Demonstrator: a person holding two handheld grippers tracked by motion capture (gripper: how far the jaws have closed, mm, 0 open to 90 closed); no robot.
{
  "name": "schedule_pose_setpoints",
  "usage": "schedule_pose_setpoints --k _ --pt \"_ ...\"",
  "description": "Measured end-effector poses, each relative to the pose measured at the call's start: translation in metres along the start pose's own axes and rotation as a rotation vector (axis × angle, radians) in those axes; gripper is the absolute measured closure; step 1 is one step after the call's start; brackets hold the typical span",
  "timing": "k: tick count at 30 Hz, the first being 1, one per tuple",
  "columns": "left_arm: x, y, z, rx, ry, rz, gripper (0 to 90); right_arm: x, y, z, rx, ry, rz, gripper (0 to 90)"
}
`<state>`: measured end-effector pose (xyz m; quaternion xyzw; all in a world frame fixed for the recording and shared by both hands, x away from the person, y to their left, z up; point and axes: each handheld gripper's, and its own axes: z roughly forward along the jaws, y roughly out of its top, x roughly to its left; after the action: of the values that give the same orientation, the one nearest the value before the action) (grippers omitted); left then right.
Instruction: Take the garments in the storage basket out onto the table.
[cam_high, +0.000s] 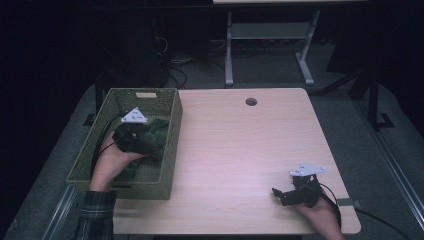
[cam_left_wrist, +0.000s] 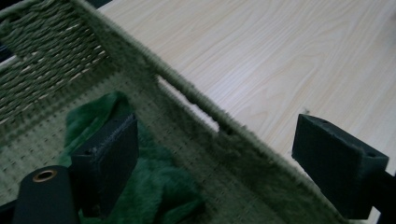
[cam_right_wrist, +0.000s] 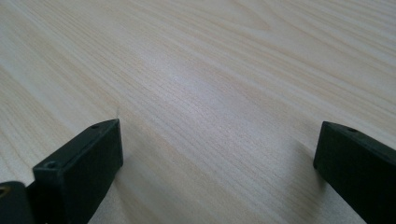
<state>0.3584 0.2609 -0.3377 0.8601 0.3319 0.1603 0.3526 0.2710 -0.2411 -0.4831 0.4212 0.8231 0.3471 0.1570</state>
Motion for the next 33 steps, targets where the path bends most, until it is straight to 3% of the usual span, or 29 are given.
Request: schedule_pose_setpoints --k 3,11,16,23,33 --pt "0.007 -0.005 -0.001 0.006 0.014 0.004 18.3 0.0 0.0 0.0 0.0 0.0 0.0 1.1" --pt "0.024 -0.02 -0.003 0.023 0.039 -0.021 19.3 0.0 0.0 0.0 0.0 0.0 0.001 1.2" --pt "0.035 -0.032 0.002 0.061 0.05 -0.057 20.7 0.0 0.0 0.0 0.0 0.0 0.0 1.1" --pt "0.046 -0.044 0.008 0.125 0.079 -0.079 22.1 0.0 0.0 0.0 0.0 -0.001 0.001 1.1" --pt "0.057 -0.059 0.022 0.21 0.086 -0.099 23.4 0.0 0.0 0.0 0.0 -0.002 -0.001 1.1"
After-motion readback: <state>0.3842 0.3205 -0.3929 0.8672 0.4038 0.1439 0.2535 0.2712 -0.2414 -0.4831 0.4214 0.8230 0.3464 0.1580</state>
